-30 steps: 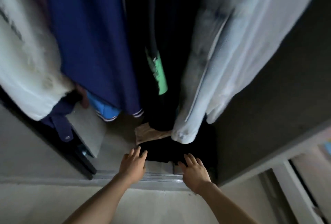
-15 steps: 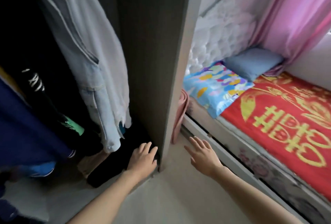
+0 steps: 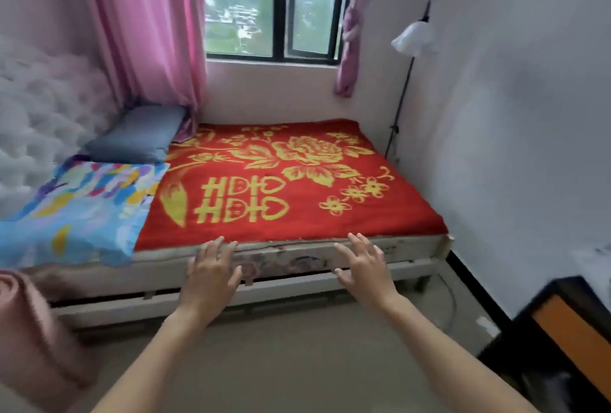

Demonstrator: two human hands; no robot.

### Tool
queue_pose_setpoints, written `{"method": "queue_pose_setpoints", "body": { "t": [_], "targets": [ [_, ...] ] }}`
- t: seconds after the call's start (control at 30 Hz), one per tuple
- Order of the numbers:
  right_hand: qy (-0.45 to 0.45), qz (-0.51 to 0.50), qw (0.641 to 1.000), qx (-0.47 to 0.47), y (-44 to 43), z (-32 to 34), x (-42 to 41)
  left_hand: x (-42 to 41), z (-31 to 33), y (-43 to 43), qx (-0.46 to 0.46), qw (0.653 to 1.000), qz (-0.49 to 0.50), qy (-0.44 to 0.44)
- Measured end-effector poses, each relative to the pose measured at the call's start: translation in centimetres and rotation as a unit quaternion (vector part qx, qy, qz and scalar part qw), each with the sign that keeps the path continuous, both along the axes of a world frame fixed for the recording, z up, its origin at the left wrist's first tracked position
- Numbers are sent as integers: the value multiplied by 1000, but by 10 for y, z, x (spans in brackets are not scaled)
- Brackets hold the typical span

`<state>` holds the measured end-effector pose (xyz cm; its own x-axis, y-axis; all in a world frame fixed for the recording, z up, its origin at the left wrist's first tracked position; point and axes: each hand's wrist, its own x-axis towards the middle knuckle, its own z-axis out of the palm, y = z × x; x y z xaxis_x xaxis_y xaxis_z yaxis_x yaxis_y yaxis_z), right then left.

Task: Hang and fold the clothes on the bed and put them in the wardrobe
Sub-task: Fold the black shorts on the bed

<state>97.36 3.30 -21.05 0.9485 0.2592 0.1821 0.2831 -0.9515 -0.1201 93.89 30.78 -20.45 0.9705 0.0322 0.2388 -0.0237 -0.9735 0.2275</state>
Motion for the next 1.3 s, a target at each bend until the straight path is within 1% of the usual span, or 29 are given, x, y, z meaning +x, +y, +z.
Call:
{"method": "queue_pose_setpoints", "body": {
  "t": [0.07,0.13,0.2,0.27,0.3,0.33,0.43,0.53,0.6,0.63,0.7,0.73,0.77,0.83,0.93,1.0,1.07,1.1,1.13,1.17,1.2,1.23,1.27,1.3],
  "targets": [
    [-5,-98,995,22,-55,13,-16,22,-7,-66,-5,996,-87,5],
    [-21,-195,979,59,-106,25,-42,34,-12,-130,-4,984,-179,16],
    [-51,-298,947,105,-155,38,-84,39,-11,-203,10,960,-280,18],
    [-84,-374,916,122,-190,44,-129,34,-6,-264,24,928,-371,11],
    [-93,-410,899,119,-201,46,-151,28,-3,-291,33,912,-408,9],
    [-101,-462,874,117,-212,48,-184,16,0,-327,37,888,-458,8],
    [-115,-552,819,108,-222,48,-253,-26,5,-394,16,828,-560,-3],
    [-104,-650,747,95,-216,35,-320,-83,-3,-433,10,751,-660,8],
    [-85,-699,704,91,-207,24,-354,-115,-14,-445,39,704,-709,9],
    [-68,-718,686,92,-202,16,-368,-127,-19,-446,61,686,-725,16],
    [-18,-740,666,91,-189,-1,-390,-144,-31,-444,139,657,-740,20],
    [6,-739,668,84,-182,-9,-396,-146,-37,-441,176,647,-742,5],
    [22,-733,676,72,-176,-18,-401,-147,-42,-438,204,639,-742,-15],
    [21,-726,686,48,-166,-30,-404,-142,-48,-434,234,625,-743,-51],
    [17,-738,674,30,-166,-33,-399,-139,-50,-432,226,621,-748,-61],
    [25,-739,674,19,-168,-31,-397,-140,-49,-432,213,624,-750,-52],
    [-15,-735,677,39,-167,-27,-400,-140,-50,-433,206,626,-751,-48],
    [-60,-741,666,54,-165,-23,-404,-139,-51,-434,207,625,-751,-47],
    [-111,-761,637,54,-164,-19,-410,-138,-52,-435,209,623,-752,-46],
    [-155,-791,591,42,-164,-15,-419,-138,-52,-436,210,621,-753,-46],
    [-176,-823,539,32,-164,-10,-428,-138,-53,-436,210,620,-754,-47],
    [-162,-852,497,38,-166,-5,-437,-137,-52,-437,209,620,-755,-49],
    [-124,-873,469,54,-167,-2,-446,-138,-52,-436,207,620,-755,-50],
    [-87,-883,456,69,-169,-1,-452,-138,-52,-436,205,620,-756,-53]
  ]
}}
